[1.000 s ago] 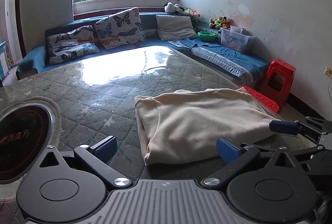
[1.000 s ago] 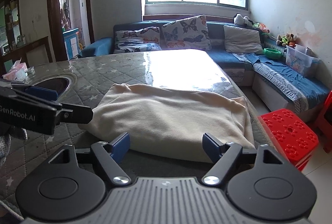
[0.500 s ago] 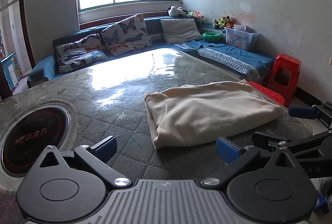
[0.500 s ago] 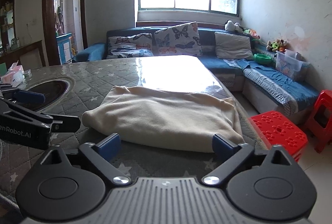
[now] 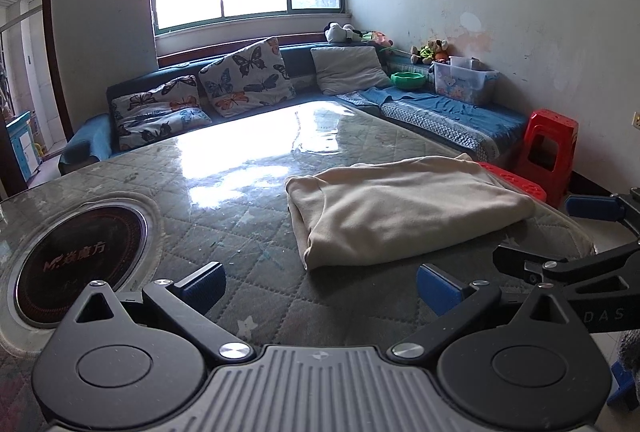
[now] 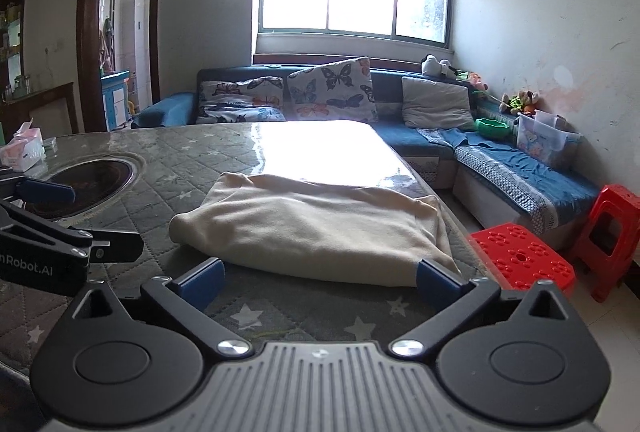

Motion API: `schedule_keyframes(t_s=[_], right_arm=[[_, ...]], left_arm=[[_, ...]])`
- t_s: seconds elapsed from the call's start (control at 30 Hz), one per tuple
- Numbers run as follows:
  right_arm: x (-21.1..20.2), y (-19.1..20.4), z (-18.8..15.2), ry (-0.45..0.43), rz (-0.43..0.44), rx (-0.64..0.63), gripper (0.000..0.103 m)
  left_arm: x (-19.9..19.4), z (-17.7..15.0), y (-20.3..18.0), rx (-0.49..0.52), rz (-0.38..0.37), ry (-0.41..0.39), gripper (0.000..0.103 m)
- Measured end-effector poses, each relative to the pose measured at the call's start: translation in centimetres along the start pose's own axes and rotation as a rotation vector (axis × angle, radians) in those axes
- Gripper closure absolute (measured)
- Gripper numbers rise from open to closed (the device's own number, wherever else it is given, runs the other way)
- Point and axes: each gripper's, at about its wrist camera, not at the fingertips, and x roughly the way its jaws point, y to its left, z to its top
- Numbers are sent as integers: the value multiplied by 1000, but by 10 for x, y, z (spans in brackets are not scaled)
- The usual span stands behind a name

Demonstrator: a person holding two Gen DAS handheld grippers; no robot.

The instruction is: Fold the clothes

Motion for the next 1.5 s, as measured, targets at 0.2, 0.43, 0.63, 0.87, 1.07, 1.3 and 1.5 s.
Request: schedule_keyframes(t_s=[0.2,0.43,0.63,0.87,1.07,1.3,1.5], right_arm=[[-4,3,-3,-10,-23,-9,0],[-3,1,-5,-3,-28,-2,0],[2,-4,-5,5,-37,27,0],[8,-6,-7,-1,-23,27,0],[15,-7,-9,1,-35,40,0],[25,-10,-7,16,-42,39,0],[35,-13,-6,50,-44,38,0]], left_arm=[[-2,-2,-1,9,-12,-2,0],[0,-4,-3,9,-23,12,0],[1,-5,-3,8,-28,14,0],[5,-3,-4,9,-36,18,0],[13,-2,-4,15,-42,35,0],[23,3,-5,19,-47,51,0],[32,7,-5,21,-54,63,0]])
